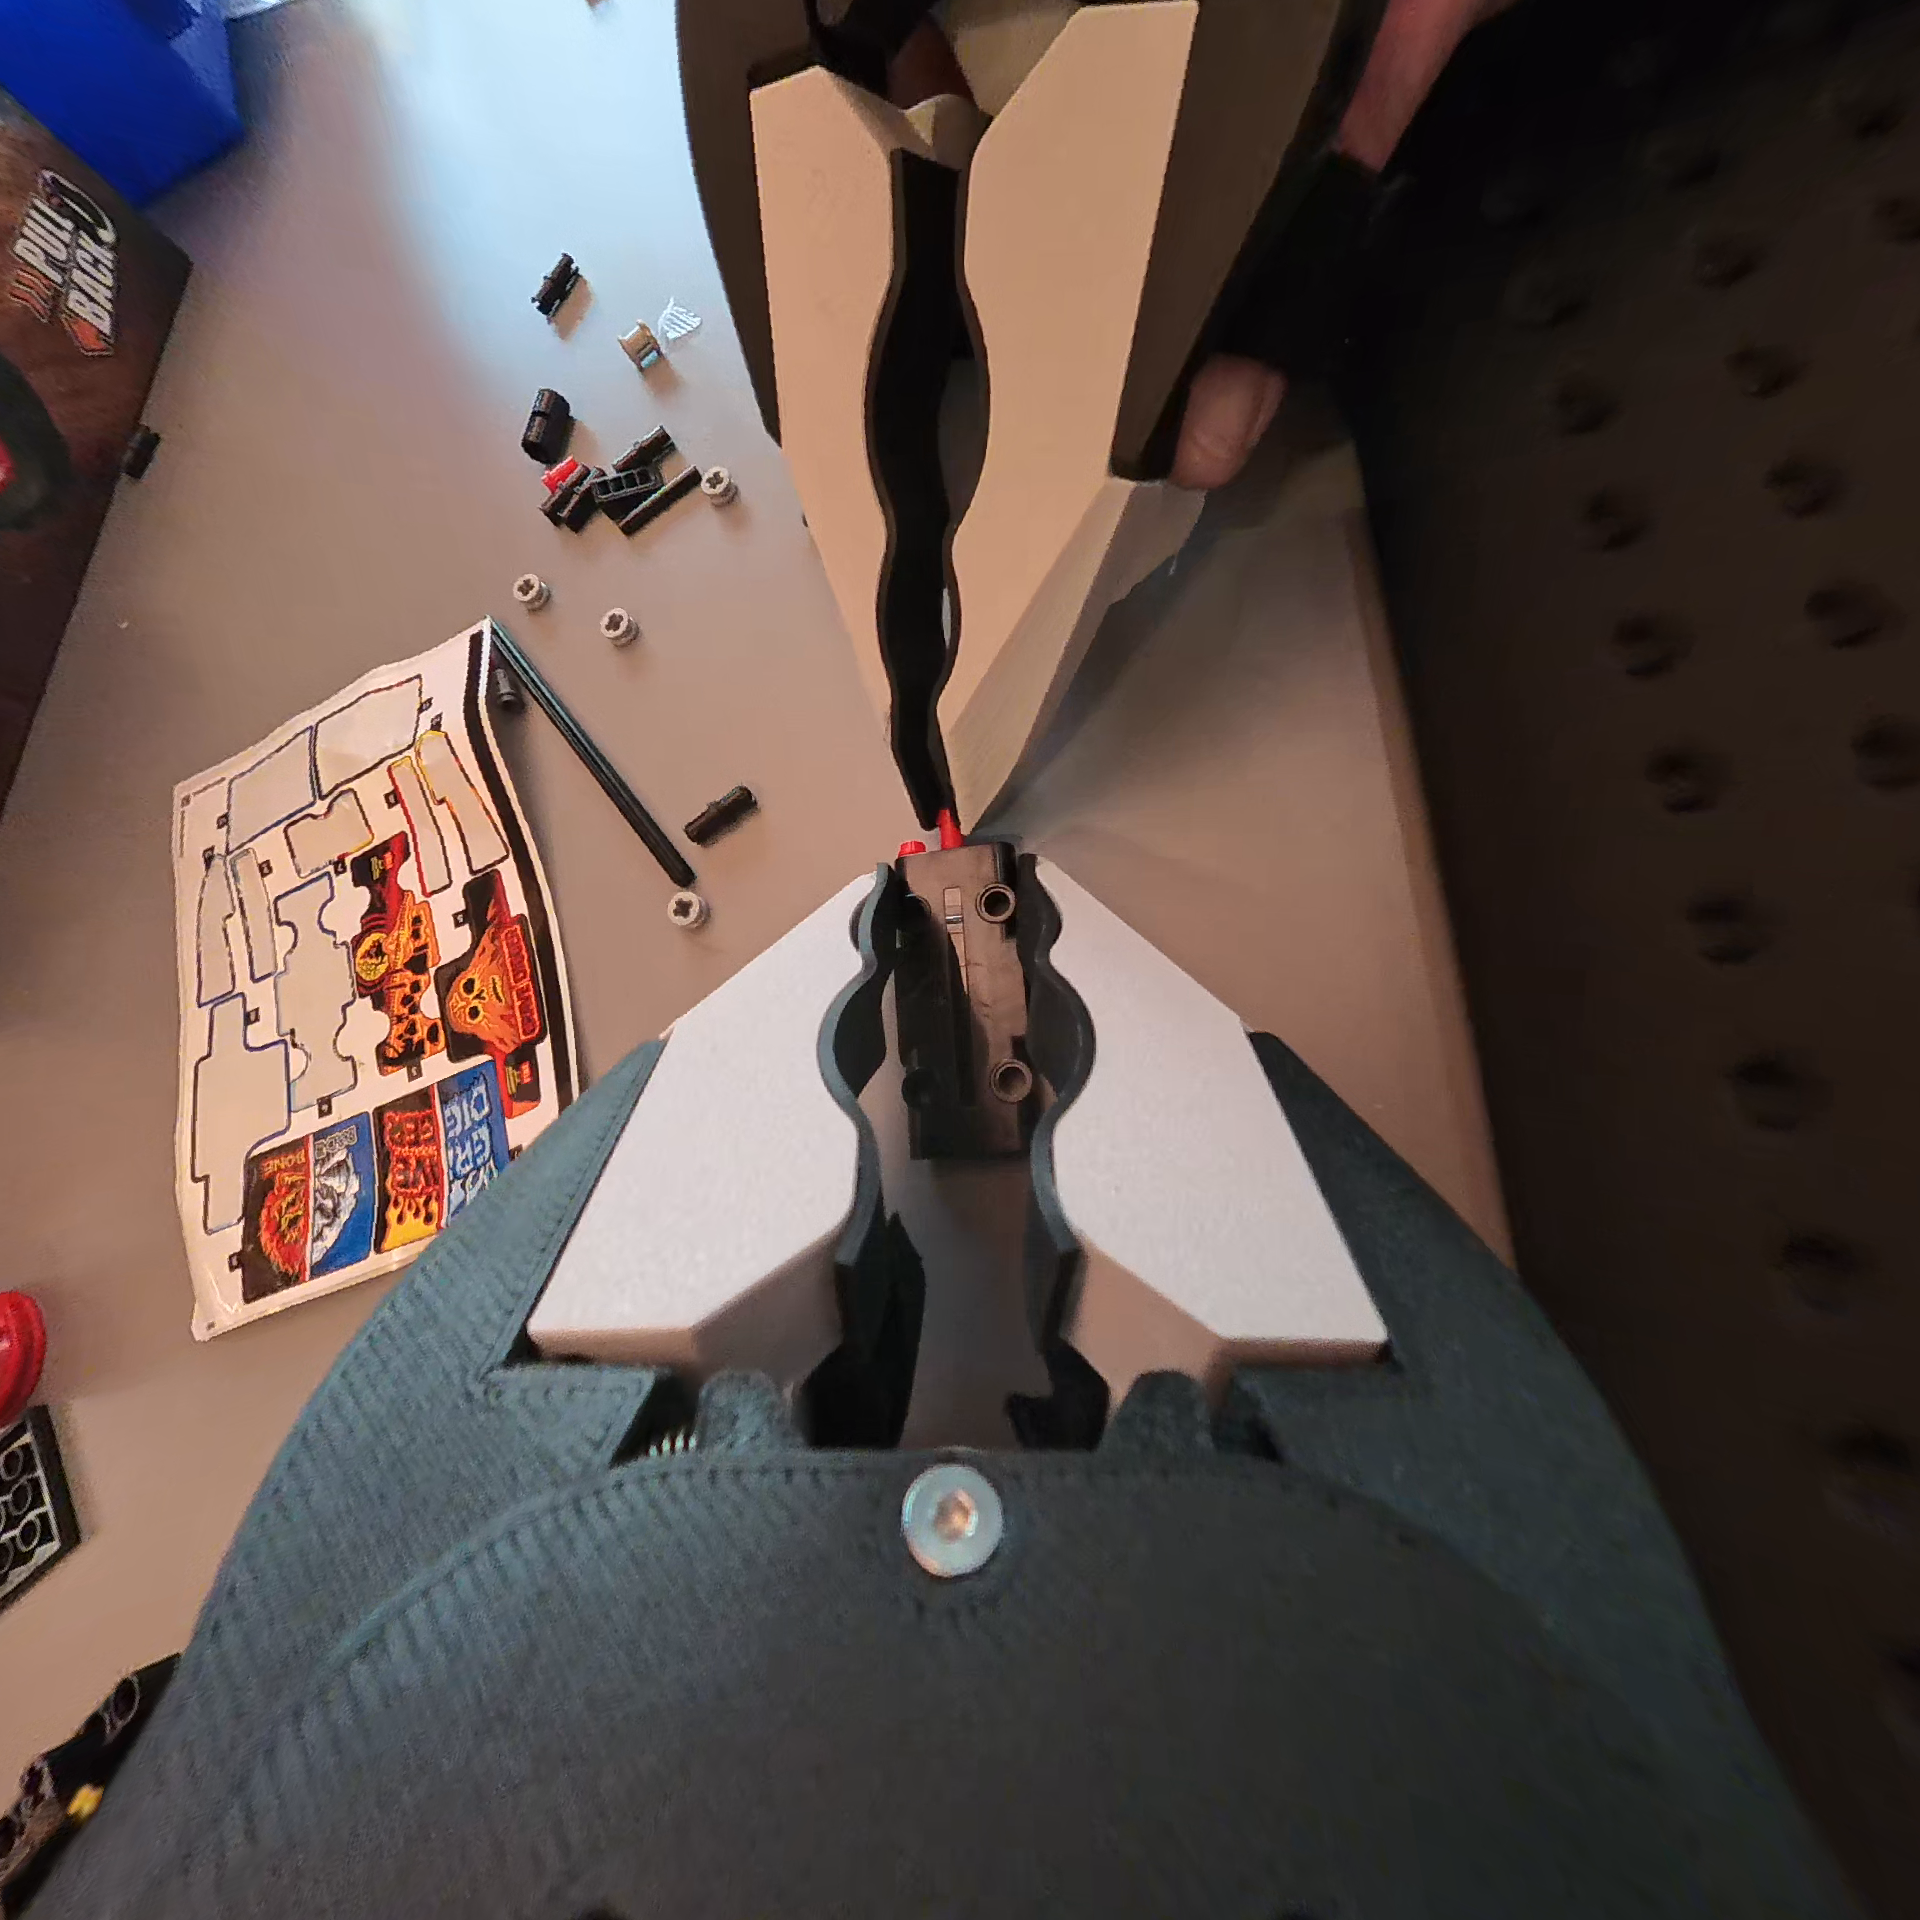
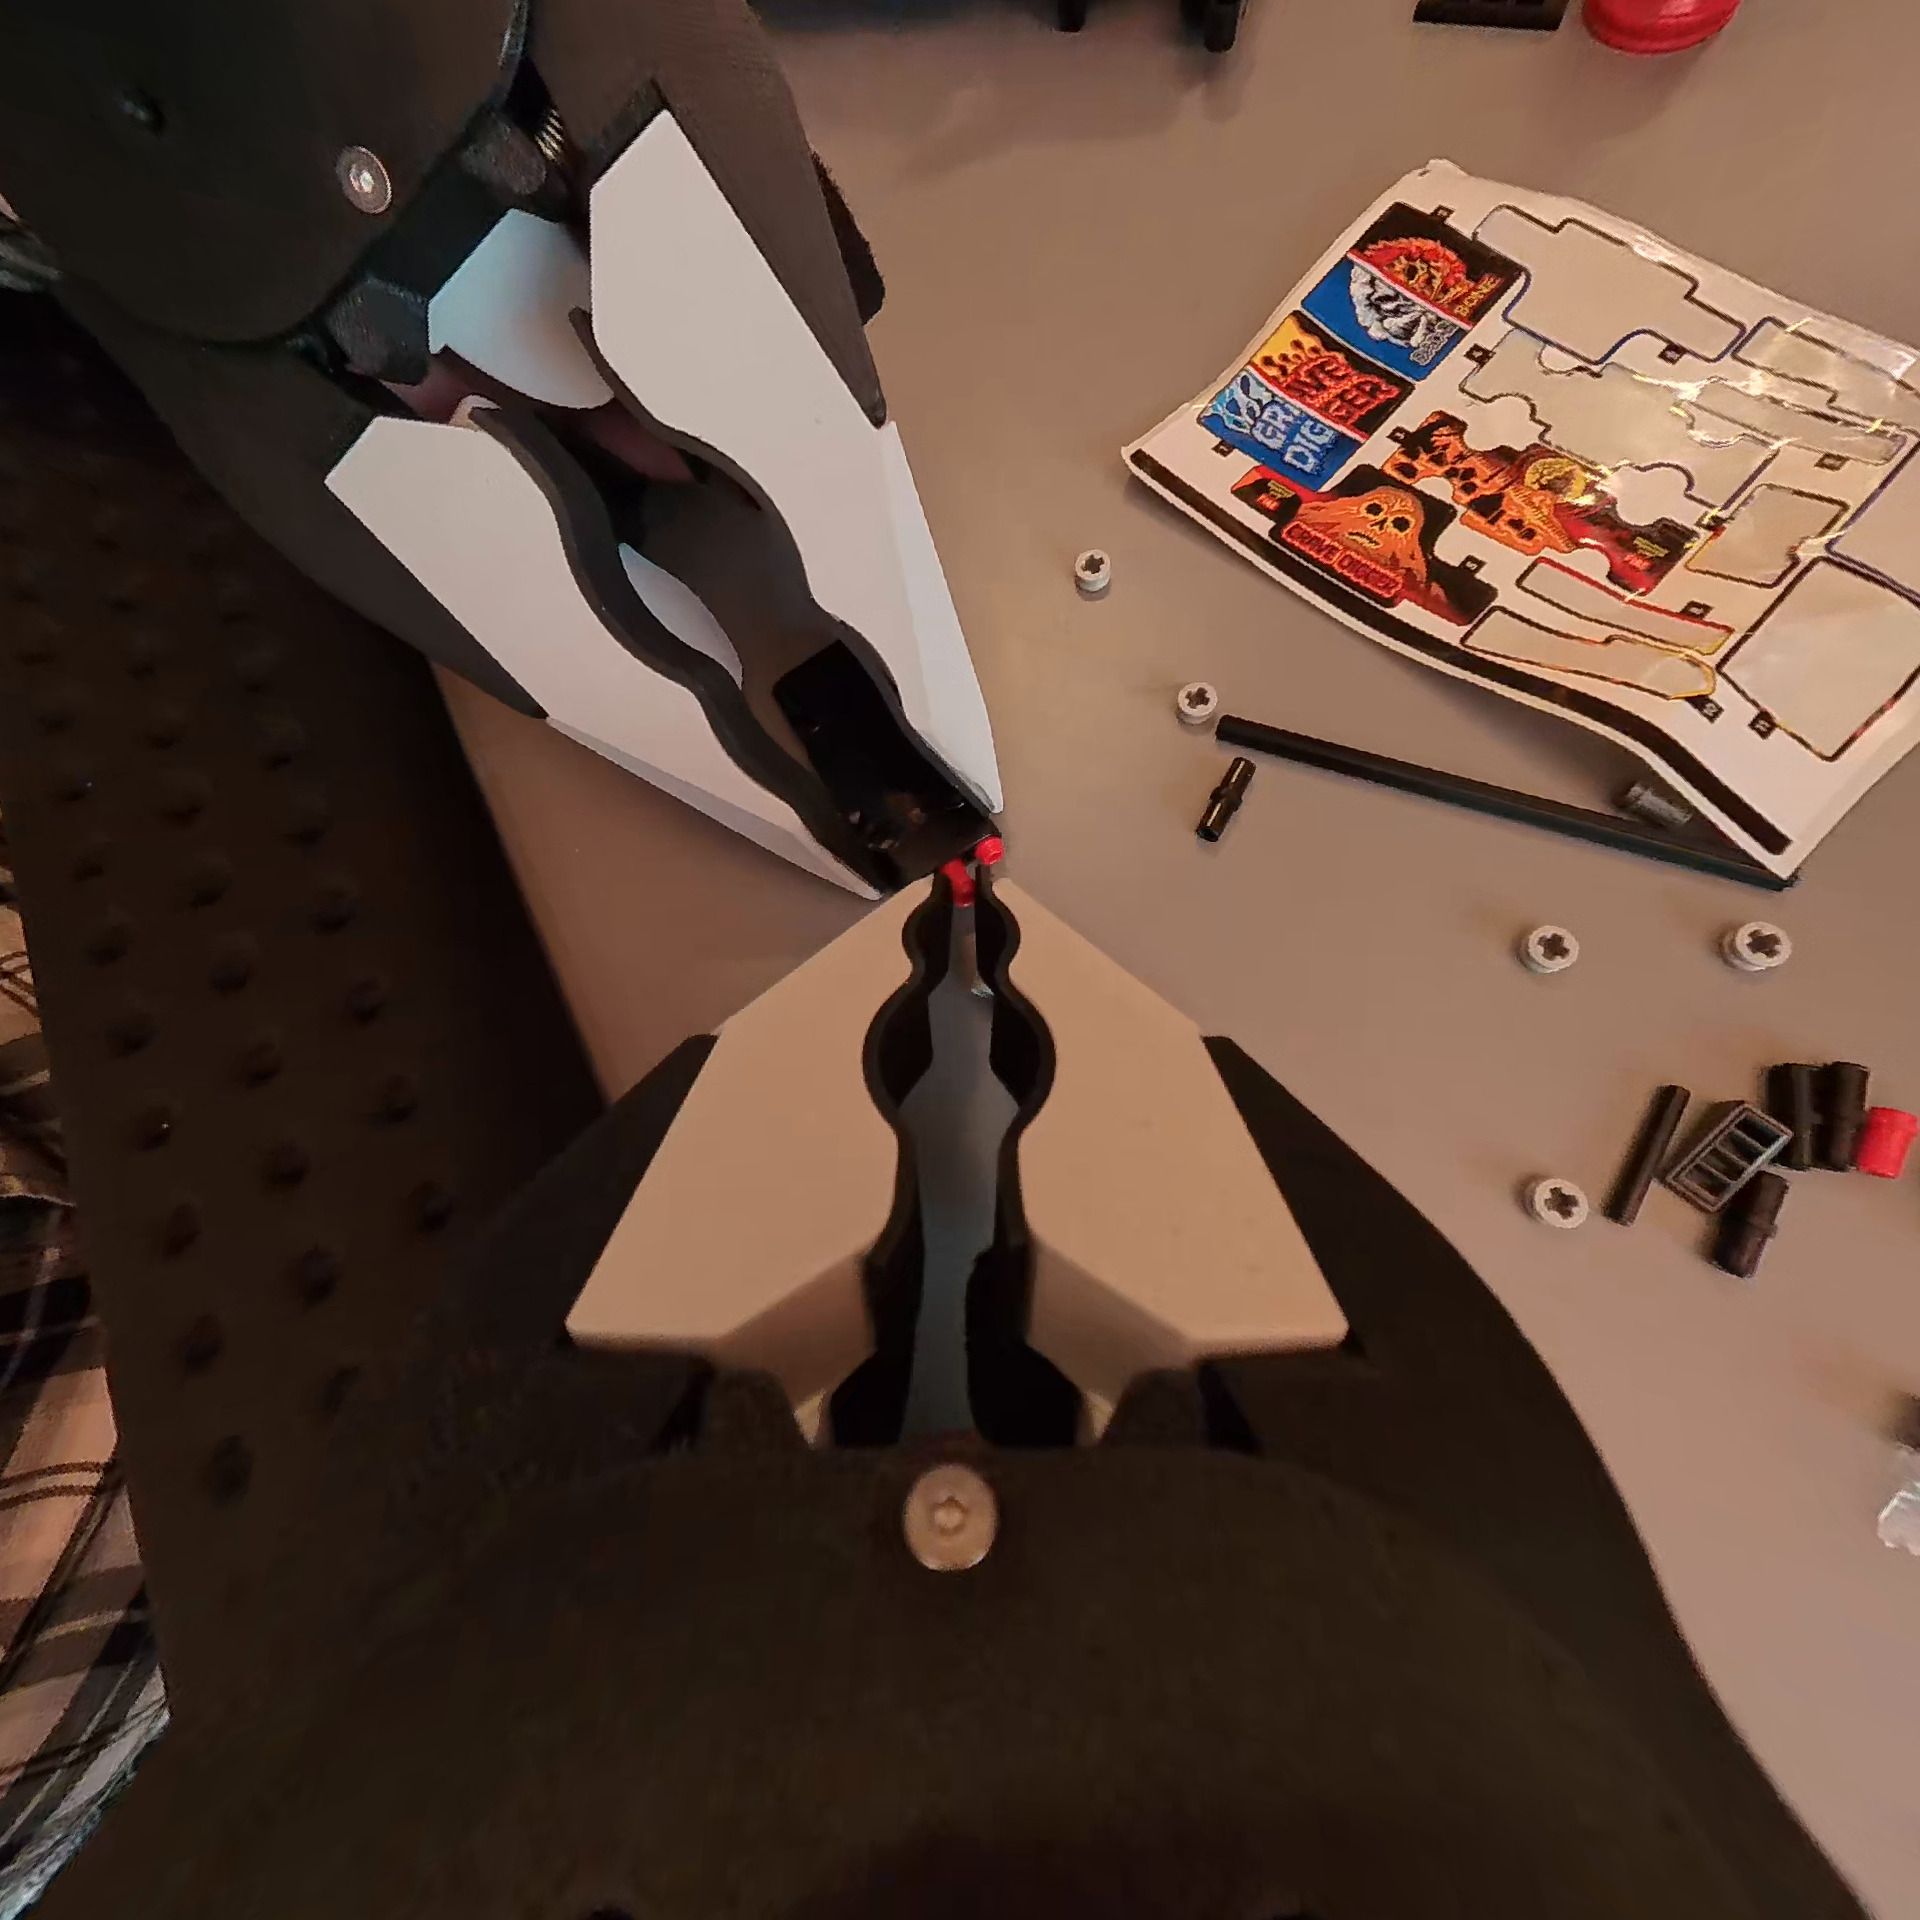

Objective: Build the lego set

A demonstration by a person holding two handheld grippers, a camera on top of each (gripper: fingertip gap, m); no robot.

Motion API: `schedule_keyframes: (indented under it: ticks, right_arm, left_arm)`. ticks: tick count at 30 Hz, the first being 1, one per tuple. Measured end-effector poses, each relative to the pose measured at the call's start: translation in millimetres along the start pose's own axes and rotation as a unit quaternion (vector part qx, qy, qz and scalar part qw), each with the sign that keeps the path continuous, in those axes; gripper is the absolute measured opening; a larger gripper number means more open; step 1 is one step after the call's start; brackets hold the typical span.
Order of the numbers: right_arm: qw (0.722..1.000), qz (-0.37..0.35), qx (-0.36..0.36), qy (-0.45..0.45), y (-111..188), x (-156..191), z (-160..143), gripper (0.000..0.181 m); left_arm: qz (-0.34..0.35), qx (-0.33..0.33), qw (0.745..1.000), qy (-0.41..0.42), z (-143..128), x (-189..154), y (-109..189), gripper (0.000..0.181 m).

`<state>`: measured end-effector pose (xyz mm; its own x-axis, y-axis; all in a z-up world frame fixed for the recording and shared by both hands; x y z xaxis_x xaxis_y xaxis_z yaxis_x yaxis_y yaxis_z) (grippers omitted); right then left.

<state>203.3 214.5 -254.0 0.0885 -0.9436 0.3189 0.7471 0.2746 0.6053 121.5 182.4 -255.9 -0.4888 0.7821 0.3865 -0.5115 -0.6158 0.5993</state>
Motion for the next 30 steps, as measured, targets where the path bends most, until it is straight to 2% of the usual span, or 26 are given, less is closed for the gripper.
schedule_keyframes:
  ticks: [19,30]
  right_arm:
    - [1.0,-0.005,0.01,0.024,-2.2,2.1,-0.4,0.001]
    - [0.995,0.021,0.035,0.09,-4.5,4.7,-1.1,0.001]
  left_arm:
    - [0.001,-0.002,1.0,-0.004,-0.1,-0.5,0.1,0.021]
    - [-0.032,-0.021,0.999,-0.019,0.1,-3.3,1.9,0.021]
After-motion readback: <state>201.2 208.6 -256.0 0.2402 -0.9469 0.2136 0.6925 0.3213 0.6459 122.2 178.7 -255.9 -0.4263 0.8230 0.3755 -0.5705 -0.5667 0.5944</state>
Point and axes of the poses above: each gripper's, where its closed fingertips meet, y back along the fingers, z out of its top, x = y × z across the jaws, the point moved 6 cm from there along y, back along the fingers, and after that the axes turned 13 degrees about z, right-handed, at the moved point
